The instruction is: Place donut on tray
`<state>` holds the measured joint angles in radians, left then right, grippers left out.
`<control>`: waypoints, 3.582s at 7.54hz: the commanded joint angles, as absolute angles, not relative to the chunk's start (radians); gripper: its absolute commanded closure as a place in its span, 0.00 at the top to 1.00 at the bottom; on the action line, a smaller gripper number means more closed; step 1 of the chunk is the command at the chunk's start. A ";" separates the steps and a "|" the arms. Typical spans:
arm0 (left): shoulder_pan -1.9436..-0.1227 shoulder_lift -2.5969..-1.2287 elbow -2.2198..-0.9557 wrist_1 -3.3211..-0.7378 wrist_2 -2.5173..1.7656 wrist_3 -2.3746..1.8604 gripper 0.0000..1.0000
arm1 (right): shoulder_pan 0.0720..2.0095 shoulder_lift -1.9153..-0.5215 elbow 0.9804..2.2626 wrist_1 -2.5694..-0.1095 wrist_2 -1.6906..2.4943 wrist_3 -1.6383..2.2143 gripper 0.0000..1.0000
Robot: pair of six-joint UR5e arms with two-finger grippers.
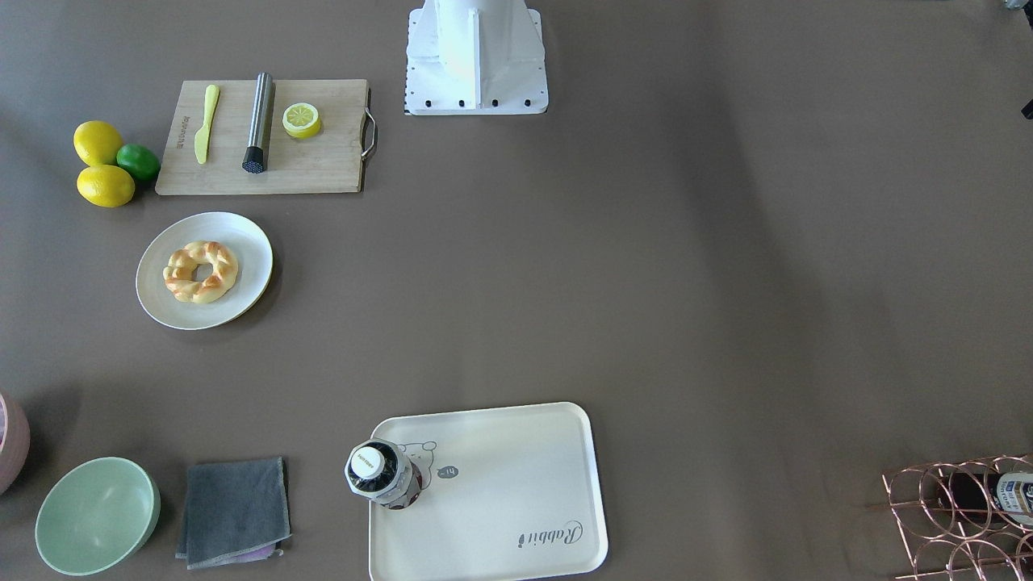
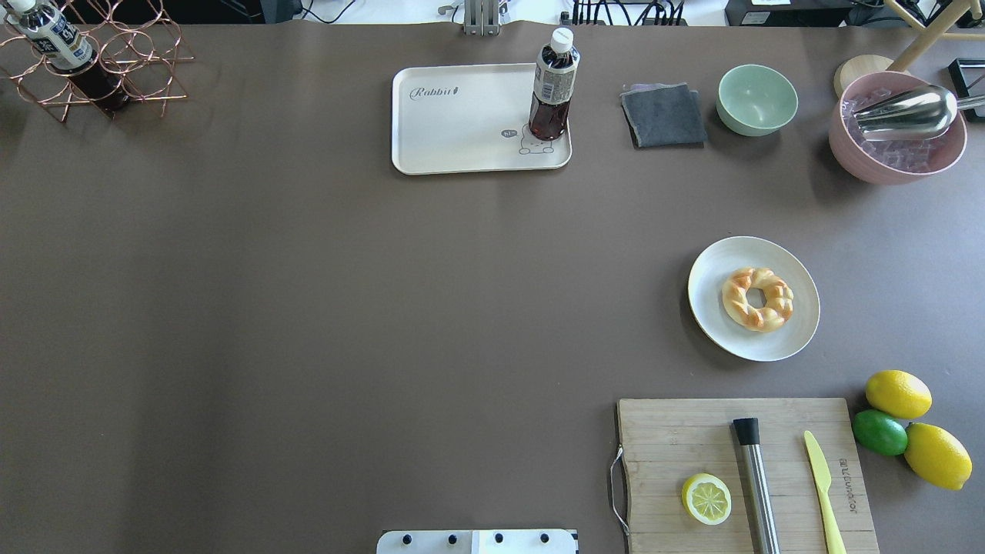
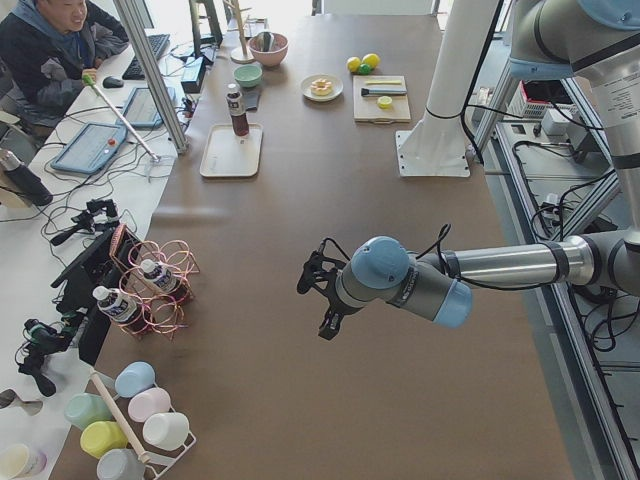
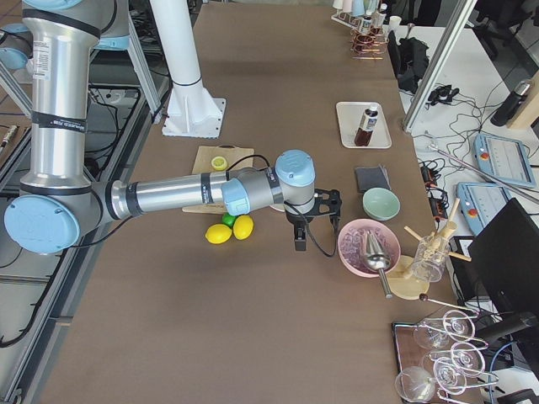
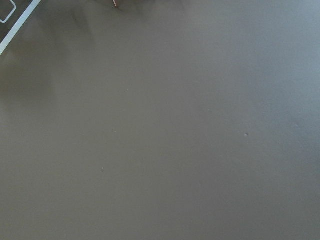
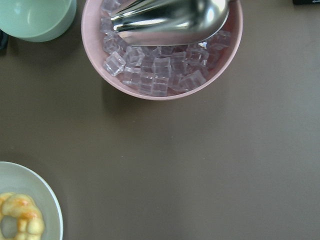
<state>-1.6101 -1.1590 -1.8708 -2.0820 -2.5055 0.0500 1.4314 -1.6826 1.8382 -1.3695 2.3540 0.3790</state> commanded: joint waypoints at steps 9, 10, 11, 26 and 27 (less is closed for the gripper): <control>-1.609 -1.187 -1.871 -2.082 -2.511 -0.025 0.97 | 0.934 -1.563 1.622 -0.917 2.206 0.951 0.87; -1.609 -1.187 -1.870 -2.080 -2.510 -0.025 0.97 | 0.927 -1.560 1.609 -0.917 2.204 0.951 0.79; -1.609 -1.187 -1.870 -2.080 -2.510 -0.025 0.97 | 0.916 -1.559 1.602 -0.916 2.203 0.951 0.72; -0.738 -2.231 -1.786 -1.641 -2.193 -1.211 0.94 | 0.841 -1.253 1.846 -1.195 2.201 1.366 0.00; -0.707 -2.296 -1.748 -1.647 -2.184 -1.251 0.94 | 0.824 -1.170 1.874 -1.315 2.201 1.390 0.00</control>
<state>-0.8337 -2.1498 -1.8052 -1.6672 -2.2802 -1.1274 0.8481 -1.3053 1.8095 -1.1045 2.2014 1.3369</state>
